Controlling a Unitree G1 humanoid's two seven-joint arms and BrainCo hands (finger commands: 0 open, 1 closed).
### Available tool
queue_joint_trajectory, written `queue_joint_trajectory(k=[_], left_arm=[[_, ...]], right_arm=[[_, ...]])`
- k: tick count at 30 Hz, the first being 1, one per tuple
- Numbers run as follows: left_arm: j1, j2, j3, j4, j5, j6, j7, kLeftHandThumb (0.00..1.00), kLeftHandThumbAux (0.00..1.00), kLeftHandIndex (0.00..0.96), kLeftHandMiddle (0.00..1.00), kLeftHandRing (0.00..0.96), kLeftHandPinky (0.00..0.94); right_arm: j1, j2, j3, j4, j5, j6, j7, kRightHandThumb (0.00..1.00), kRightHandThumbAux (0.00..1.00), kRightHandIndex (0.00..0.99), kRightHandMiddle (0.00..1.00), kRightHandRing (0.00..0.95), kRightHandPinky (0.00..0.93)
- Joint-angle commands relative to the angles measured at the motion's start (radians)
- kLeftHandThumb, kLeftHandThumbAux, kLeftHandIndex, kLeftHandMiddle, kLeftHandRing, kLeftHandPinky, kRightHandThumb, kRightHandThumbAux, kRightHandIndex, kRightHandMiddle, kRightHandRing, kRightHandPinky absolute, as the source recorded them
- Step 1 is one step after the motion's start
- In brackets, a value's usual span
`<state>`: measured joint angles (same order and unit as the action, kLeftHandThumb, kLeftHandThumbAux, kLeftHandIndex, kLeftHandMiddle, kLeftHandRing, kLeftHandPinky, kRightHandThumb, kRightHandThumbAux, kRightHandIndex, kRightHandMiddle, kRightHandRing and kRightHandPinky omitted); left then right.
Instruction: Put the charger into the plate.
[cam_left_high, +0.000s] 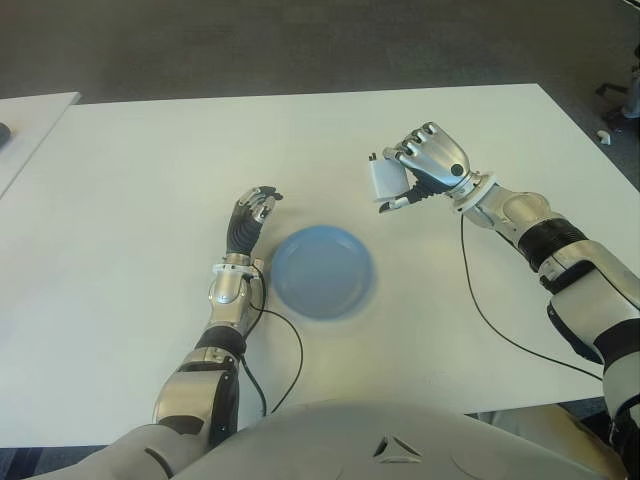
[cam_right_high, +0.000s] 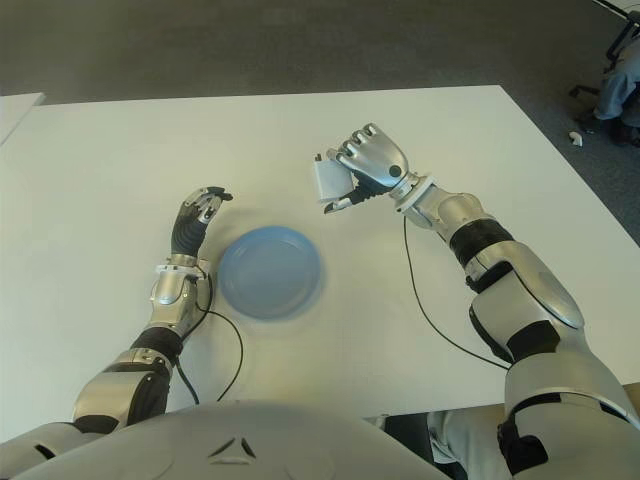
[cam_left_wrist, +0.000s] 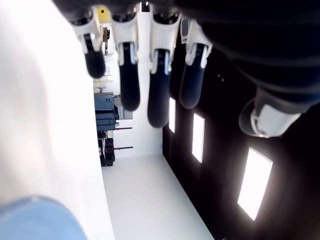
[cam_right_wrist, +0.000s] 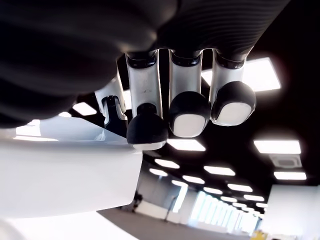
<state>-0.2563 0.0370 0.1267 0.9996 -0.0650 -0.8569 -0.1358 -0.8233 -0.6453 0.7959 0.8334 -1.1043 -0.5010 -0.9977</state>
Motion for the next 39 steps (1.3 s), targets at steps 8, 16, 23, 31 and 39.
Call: queue_joint_trajectory(k=[8, 16, 23, 31, 39], left_arm=[[0.181, -0.075, 0.004, 0.164, 0.015, 0.032, 0.016, 0.0, 0.462, 0.325, 0.377, 0.284, 0.141], [0.185, -0.079, 0.006, 0.163, 0.015, 0.046, 0.017, 0.0, 0.478, 0.31, 0.343, 0.253, 0.161], [0.183, -0.085, 0.007, 0.161, 0.016, 0.066, 0.021, 0.0, 0.488, 0.303, 0.353, 0.261, 0.185], [0.182, -0.096, 0.012, 0.15, 0.004, 0.099, 0.019, 0.0, 0.508, 0.276, 0.361, 0.27, 0.199], [0.181, -0.096, 0.013, 0.151, 0.005, 0.114, 0.019, 0.0, 0.515, 0.273, 0.327, 0.231, 0.134]], right_arm=[[0.097, -0.018, -0.072, -0.195, 0.012, 0.002, 0.101, 0.77, 0.695, 0.818, 0.893, 0.901, 0.92], [0.179, 0.008, -0.106, -0.359, 0.038, 0.002, 0.238, 0.894, 0.656, 0.816, 0.889, 0.897, 0.915], [0.213, 0.073, -0.105, -0.379, 0.061, -0.026, 0.313, 0.941, 0.64, 0.81, 0.884, 0.894, 0.913], [0.239, 0.094, -0.119, -0.397, 0.125, -0.109, 0.402, 0.921, 0.656, 0.801, 0.875, 0.888, 0.904], [0.265, 0.097, -0.138, -0.416, 0.173, -0.146, 0.492, 0.746, 0.71, 0.755, 0.859, 0.867, 0.86]])
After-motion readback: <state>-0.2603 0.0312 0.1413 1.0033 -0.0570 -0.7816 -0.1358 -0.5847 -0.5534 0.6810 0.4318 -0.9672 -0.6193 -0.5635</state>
